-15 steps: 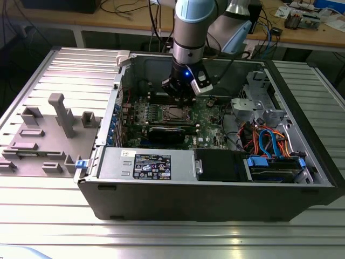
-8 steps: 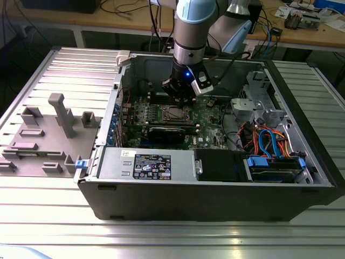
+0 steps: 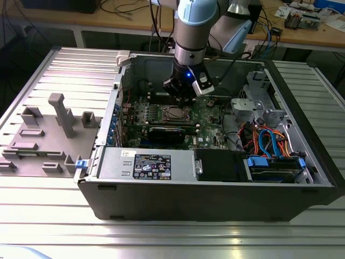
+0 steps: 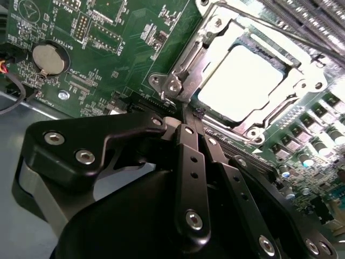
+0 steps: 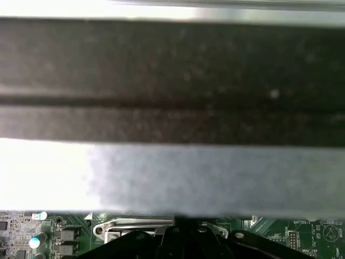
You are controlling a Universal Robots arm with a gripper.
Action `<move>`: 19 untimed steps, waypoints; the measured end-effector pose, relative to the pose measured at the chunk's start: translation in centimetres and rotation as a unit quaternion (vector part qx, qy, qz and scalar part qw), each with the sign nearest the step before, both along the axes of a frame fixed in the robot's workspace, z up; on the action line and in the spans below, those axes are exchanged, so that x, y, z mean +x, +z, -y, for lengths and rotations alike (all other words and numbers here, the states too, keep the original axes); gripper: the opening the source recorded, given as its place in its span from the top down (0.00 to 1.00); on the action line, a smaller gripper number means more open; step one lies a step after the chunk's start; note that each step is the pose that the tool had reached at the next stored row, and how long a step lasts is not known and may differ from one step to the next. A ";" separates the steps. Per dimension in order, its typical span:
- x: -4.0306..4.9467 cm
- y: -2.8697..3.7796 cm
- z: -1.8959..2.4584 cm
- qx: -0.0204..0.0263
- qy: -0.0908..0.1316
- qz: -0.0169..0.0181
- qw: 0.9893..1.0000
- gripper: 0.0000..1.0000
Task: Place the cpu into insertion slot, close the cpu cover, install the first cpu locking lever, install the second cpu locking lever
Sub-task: 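Install the first cpu locking lever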
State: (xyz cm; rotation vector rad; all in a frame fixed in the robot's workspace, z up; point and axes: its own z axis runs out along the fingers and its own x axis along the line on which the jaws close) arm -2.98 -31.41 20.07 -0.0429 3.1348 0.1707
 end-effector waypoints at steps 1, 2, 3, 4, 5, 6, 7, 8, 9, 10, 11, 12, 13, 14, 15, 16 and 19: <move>-0.01 0.02 0.01 0.002 0.000 0.000 1.000 0.89; -0.02 0.02 0.01 0.003 0.000 0.000 1.000 0.89; -0.02 0.04 0.00 0.003 0.000 0.000 1.000 0.89; -0.01 0.16 0.00 0.003 0.000 0.000 1.000 0.89; -0.01 0.29 0.01 0.003 0.000 0.000 1.000 0.89; -0.01 0.49 0.01 0.003 0.000 0.000 1.000 0.89; -0.01 0.63 0.01 0.003 0.000 0.000 1.000 0.89; -0.01 0.74 0.01 0.003 0.000 0.000 1.000 0.89; -0.01 0.80 0.01 0.003 0.000 0.000 1.000 0.89; -0.01 0.80 0.01 0.003 0.000 0.000 1.000 0.89; -0.01 0.80 0.03 0.003 0.000 0.000 1.000 0.89; -0.01 0.80 0.11 0.002 0.000 0.000 1.000 0.89; -0.01 0.79 0.20 0.002 0.000 0.000 1.000 0.89; -0.02 0.78 0.29 0.002 0.000 0.000 1.000 0.89; -0.02 0.77 0.35 0.001 0.000 0.000 1.000 0.89; -0.02 0.76 0.36 0.001 0.000 0.000 1.000 0.89; -0.02 0.76 0.39 0.001 0.000 0.000 1.000 0.89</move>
